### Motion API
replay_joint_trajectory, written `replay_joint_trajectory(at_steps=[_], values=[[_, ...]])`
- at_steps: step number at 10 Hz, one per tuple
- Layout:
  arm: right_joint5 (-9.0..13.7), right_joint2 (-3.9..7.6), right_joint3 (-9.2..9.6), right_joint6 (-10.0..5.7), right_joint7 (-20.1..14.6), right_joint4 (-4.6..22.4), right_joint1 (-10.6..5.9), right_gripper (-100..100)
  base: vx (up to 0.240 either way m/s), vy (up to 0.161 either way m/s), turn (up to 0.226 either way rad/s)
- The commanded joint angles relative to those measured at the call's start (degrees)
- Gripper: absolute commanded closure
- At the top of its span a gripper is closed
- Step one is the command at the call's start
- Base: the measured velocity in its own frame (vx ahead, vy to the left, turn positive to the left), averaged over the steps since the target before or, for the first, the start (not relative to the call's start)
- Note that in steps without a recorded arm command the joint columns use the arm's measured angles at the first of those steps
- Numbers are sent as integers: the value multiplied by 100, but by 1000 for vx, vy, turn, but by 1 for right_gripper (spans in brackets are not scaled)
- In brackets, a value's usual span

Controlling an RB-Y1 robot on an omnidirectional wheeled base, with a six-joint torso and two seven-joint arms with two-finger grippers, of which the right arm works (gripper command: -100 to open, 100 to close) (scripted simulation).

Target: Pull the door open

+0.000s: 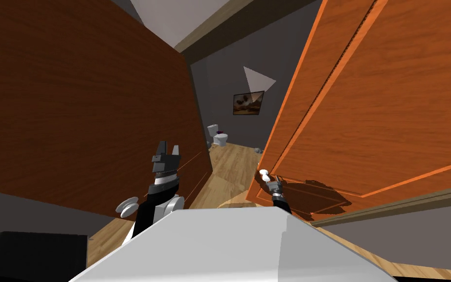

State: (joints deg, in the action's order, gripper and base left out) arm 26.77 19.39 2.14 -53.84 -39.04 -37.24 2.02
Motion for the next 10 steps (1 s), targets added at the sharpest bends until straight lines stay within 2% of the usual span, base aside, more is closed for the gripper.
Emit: replay_joint_trajectory(at_steps=[1, 2, 4, 5, 7, 8, 10], values=[[70, -100, 72, 43, -209, -142, 4, -100, -90, 11, 38], [70, -100, 72, 43, -209, -142, 4, -100, -64, 1, -2], [200, -165, 115, 102, -502, -226, -2, -100, -60, -6, 9], [200, -165, 115, 102, -502, -226, -2, -100, -47, -6, 13], [347, -239, 163, 170, -837, -321, -9, -100, -63, 19, 65], [347, -239, 163, 170, -837, -321, -9, -100, -58, 24, 12], [507, -318, 215, 243, -1198, -424, -15, -100, -72, 13, 18]])
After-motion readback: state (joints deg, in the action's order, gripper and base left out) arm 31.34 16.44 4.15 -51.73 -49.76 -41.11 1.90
